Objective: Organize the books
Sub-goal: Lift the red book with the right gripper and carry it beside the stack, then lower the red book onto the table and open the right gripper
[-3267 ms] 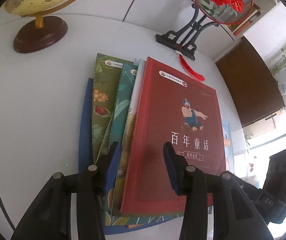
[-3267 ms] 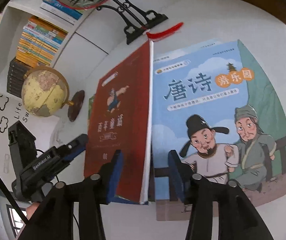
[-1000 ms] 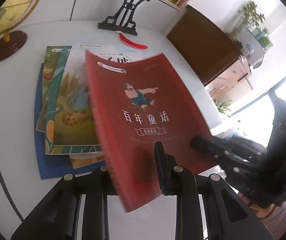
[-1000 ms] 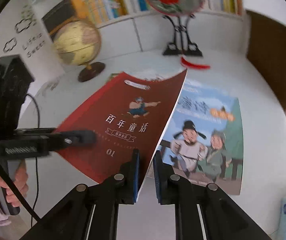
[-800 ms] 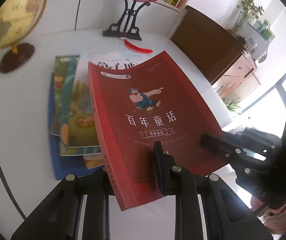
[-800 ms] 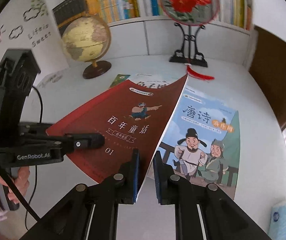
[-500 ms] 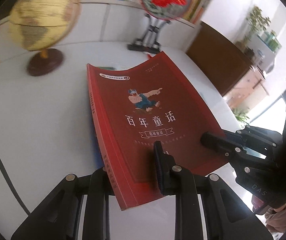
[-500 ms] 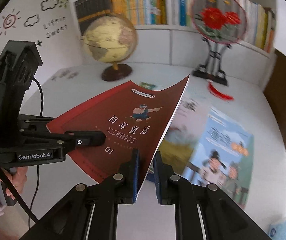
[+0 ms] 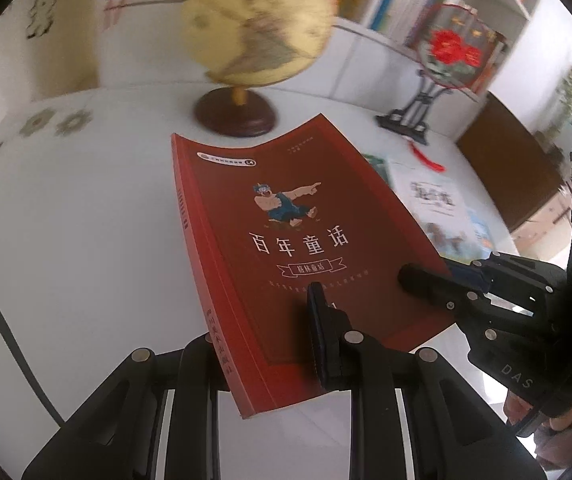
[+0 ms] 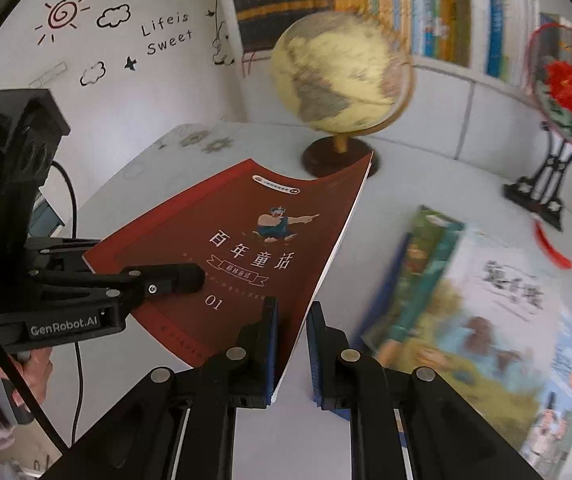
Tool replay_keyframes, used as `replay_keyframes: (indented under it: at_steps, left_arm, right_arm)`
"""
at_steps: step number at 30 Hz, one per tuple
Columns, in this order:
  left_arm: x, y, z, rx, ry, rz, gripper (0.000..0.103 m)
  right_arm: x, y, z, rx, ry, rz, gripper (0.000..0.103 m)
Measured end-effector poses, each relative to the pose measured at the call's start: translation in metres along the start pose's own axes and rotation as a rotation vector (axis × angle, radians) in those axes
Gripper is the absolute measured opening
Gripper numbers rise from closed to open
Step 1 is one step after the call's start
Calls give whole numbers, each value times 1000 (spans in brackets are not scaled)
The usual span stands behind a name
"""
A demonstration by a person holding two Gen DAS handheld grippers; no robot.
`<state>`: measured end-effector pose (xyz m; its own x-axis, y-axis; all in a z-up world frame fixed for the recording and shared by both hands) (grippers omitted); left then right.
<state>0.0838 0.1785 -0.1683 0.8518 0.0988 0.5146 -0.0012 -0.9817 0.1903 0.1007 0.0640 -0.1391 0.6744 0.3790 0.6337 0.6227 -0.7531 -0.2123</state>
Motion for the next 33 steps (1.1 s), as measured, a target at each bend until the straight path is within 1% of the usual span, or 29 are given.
replay_keyframes:
  at_steps: [2,4,8,10,11,12,13,15,16,17,18,19,21,22,24,26,28,29,31,33]
  left_arm:
    - [-4,-15,9,16,-18,-40,20]
    - [-9,-24,19,34,-35,-58,20]
    - [-16,-33,32,51,-52,-75,20]
    - [-19,-34,37,61,-66,-84,20]
    - [-19,-36,42,62,-81,-93,21]
    - [-24,-39,47,68,-109,-119,26]
    - [-27,-43,52,62,-128,-144,27]
    - [-34,-51,62,65,-169,-197,30]
    - [-38,-56,66,80,-190,-224,30]
    - [-38,-60,64,86,-165,-242,33]
    - [-38,-63,63,113,-161,-250,38]
    - [-38,-68,62,143,-155,-257,40]
    - [-38,-72,61,185,-151,-248,41]
    - [-38,-73,61,209,-154,-233,41]
    - [-38,-76,60,249,-168,-211,41]
    - [-38,-80,61,248,-176,-226,41]
    - [-36,-84,61,237,-182,-265,42]
    - [-36,-86,62,240,-184,-275,42]
    - [-35,-89,63,261,-196,-283,42]
    - [-38,-99,59,319,-204,-309,42]
  right_arm:
    - [2,-8,16,6,-17,4,13]
    - [3,-15,33,-7,-38,-6,13]
    - [-4,-23,61,-63,-84,9,14]
    - [-8,-22,68,-67,-96,35,14]
    - [-12,-20,72,-60,-112,62,14]
    - [-14,-18,75,-53,-126,80,14]
    - [-17,-16,78,-47,-138,98,14]
    - [-23,-10,86,-43,-162,146,14]
    - [-26,-7,90,-46,-174,173,14]
    - [-31,-4,96,-41,-195,206,14]
    - [-33,-2,101,-36,-210,227,15]
    - [-36,0,105,-43,-220,237,16]
    - [-39,3,110,-44,-214,258,20]
    - [-39,5,110,-32,-205,283,21]
    - [-39,6,111,-4,-206,315,27]
    - [-39,5,112,21,-217,318,32]
    - [-38,2,113,53,-229,316,43]
    - [-38,-1,114,74,-235,319,51]
    - [-38,-4,115,91,-248,314,52]
    - [-39,-3,114,82,-257,321,51]
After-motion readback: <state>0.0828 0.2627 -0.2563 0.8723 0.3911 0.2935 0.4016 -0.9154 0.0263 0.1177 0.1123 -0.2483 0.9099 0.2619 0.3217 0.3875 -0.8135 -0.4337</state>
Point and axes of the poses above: each gripper's, at about its wrist camera, not at the fingertips, and z roughly the way its jaws point, y to its right, x to its top, the point moved 7 cm from there along z, roughly the way its jaws point, and after that the axes turned 6 degrees about x, right-handed, at the moved point
